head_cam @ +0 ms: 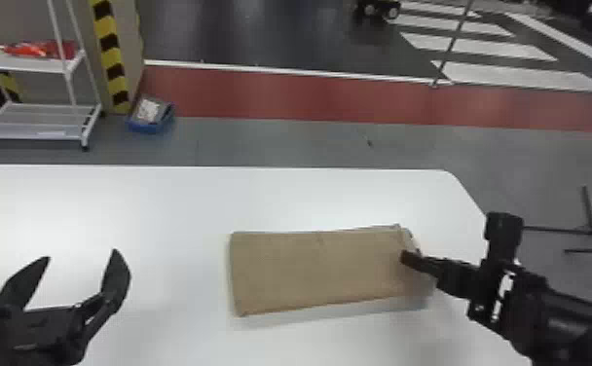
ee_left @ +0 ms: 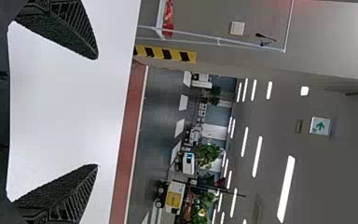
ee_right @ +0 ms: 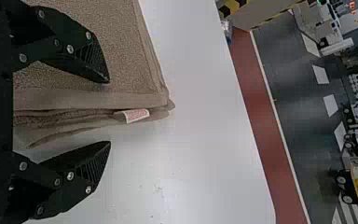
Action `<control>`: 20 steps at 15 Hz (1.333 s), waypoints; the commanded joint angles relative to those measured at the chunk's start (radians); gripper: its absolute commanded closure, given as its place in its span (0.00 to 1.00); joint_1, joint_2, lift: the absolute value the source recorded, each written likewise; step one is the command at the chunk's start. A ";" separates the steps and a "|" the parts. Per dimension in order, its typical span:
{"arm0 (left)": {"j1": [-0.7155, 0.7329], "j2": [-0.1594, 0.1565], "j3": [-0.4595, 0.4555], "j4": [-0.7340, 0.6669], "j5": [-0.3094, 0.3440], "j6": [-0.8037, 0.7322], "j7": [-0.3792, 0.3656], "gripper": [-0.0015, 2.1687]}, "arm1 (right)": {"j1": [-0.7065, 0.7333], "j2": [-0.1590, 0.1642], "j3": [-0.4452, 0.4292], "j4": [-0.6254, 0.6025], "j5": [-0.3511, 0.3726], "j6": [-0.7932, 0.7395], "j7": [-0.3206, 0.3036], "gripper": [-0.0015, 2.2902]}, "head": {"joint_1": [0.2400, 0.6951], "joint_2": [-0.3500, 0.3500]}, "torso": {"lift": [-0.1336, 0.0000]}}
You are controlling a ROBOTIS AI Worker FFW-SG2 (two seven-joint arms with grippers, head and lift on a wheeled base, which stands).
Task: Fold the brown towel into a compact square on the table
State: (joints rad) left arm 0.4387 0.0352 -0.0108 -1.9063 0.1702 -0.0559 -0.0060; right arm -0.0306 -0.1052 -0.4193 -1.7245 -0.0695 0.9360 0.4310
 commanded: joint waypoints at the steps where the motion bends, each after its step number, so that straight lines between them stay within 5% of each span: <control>1: 0.000 0.000 0.002 0.004 0.000 0.000 -0.002 0.02 | 0.000 0.002 0.013 0.011 0.023 -0.001 0.014 0.36 | 1.00 0.24 | 0.15; 5: 0.000 0.000 0.002 0.015 0.002 -0.003 -0.005 0.02 | 0.017 0.006 0.005 -0.006 0.025 0.005 0.029 0.79 | 1.00 0.26 | 0.15; 13: 0.000 -0.003 0.002 0.015 0.000 -0.003 -0.005 0.02 | 0.163 0.106 -0.021 -0.506 -0.234 0.137 0.037 0.81 | 1.00 0.32 | 0.15; 17: -0.001 -0.005 0.000 0.016 0.000 0.000 -0.005 0.02 | 0.173 0.106 0.186 -0.534 -0.176 0.106 -0.006 0.81 | 1.00 0.43 | 0.15; 20: 0.002 -0.003 0.002 0.018 0.000 0.000 -0.005 0.02 | 0.179 0.106 0.393 -0.500 -0.047 0.036 -0.060 0.81 | 1.00 0.55 | 0.15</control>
State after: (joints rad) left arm 0.4385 0.0314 -0.0093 -1.8884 0.1702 -0.0559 -0.0107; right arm 0.1469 -0.0016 -0.1220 -2.2454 -0.1789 1.0053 0.3824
